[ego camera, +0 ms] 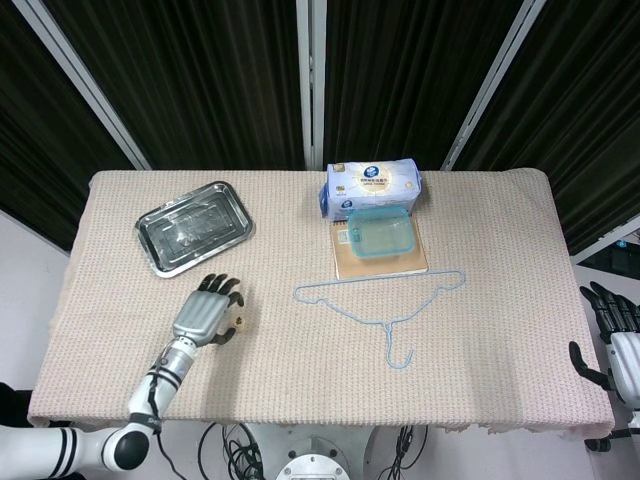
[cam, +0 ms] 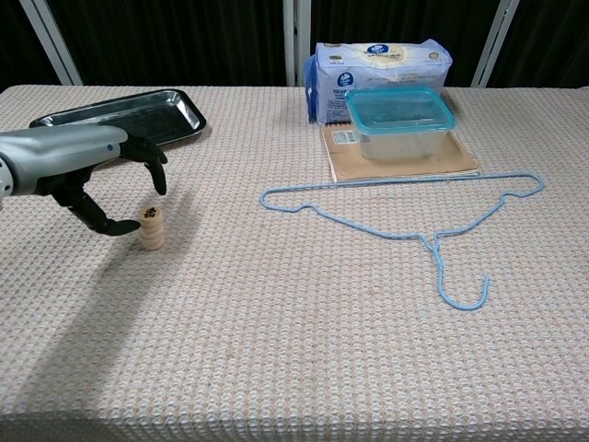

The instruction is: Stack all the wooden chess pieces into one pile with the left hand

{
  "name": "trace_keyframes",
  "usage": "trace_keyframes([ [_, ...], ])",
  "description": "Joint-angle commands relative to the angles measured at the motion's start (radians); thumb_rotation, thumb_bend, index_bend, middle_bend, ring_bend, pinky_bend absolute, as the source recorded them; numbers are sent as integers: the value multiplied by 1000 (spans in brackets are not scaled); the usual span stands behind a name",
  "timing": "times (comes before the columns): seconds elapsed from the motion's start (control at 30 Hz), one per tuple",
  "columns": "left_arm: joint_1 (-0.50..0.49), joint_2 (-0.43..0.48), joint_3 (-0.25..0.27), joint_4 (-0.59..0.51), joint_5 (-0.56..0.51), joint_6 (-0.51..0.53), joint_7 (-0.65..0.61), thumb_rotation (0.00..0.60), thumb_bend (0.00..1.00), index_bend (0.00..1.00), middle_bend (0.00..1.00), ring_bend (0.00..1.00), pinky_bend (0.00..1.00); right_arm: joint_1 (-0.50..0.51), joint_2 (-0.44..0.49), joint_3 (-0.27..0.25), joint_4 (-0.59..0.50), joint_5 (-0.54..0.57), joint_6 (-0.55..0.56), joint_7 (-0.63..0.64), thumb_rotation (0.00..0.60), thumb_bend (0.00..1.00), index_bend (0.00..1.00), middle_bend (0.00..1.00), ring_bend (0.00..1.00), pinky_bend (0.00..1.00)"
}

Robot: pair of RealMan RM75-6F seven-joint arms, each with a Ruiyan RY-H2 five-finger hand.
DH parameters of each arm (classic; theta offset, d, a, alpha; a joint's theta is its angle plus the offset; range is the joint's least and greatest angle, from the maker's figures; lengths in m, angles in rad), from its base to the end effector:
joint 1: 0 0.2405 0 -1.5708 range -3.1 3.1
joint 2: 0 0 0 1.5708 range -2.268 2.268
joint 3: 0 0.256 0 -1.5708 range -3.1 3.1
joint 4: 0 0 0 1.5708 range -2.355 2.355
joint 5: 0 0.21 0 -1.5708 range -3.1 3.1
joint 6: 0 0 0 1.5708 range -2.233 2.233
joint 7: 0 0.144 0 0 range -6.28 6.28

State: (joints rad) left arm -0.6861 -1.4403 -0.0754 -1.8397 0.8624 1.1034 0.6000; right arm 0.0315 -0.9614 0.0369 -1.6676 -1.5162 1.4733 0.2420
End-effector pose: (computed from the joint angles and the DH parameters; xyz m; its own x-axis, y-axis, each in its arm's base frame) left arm -0.1549 0.2806 -0.0019 0.4435 0.4003 0.8019 0.8940 -0.2621 -0.3635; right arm -0.3186 -0.1614 0.2001 0.2636 -0.0383 0.9639 -0.9637 0.0337 0.2648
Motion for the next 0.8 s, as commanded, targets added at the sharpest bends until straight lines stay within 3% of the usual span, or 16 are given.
trace_keyframes([
  [0.03,9,23,9,-25,9,20,9,600,310,280,83,0,0,0,-1,0,0,1,0,-2,600,406,0,2,0,0],
  [0.23,87,118,65,-58,157,122,-43,600,309,233,69,0,0,0,-1,1,0,-1,2,0,600,406,0,1,0,0],
  [0.37,190,156,131,58,411,271,-175,600,303,188,61,0,0,-3,-7,3,-1,-6,14,3,600,407,0,0,0,0],
  [0.43,232,167,152,111,473,324,-235,600,289,163,54,0,0,-3,-10,2,0,-8,14,-1,600,407,0,0,0,0],
  [0.6,315,209,174,198,529,394,-351,600,262,138,51,0,0,3,-20,-1,-9,-14,7,-38,600,406,0,0,0,0],
  [0.8,378,229,161,271,558,444,-460,600,243,127,51,0,0,5,-34,-7,-21,-22,4,-85,600,406,0,0,0,0],
])
